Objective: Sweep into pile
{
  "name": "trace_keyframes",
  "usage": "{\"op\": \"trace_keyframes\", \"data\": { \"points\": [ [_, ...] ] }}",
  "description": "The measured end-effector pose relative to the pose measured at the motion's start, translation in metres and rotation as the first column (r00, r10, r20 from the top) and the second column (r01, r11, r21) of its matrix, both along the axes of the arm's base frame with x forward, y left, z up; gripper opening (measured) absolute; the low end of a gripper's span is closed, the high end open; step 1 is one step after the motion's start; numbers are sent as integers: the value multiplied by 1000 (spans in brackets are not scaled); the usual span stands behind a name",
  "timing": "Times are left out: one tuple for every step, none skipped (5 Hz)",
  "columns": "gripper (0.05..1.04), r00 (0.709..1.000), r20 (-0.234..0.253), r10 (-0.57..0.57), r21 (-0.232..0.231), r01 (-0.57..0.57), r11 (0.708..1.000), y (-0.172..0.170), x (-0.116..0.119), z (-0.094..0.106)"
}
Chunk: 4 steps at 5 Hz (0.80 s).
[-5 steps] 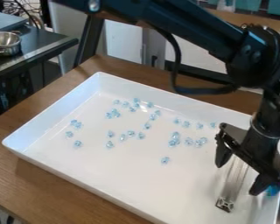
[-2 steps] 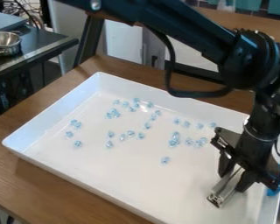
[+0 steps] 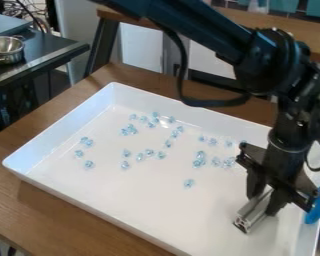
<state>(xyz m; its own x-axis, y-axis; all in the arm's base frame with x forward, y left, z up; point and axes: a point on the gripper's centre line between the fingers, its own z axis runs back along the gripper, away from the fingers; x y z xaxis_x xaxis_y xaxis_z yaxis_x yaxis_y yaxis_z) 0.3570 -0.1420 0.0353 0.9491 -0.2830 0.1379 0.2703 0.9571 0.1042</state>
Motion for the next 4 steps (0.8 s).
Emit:
{"op": "trace_keyframes", "data": {
  "points": [
    [378, 999, -8, 48, -5, -48, 999, 27, 4, -1],
    [378, 993, -22, 114, -23, -114, 993, 58, 8, -3],
    [378, 985, -12, 170, -29, -170, 985, 88, 11, -4],
    [378, 979, 9, 204, -17, -204, 979, 117, 11, -5]
  ]
}}
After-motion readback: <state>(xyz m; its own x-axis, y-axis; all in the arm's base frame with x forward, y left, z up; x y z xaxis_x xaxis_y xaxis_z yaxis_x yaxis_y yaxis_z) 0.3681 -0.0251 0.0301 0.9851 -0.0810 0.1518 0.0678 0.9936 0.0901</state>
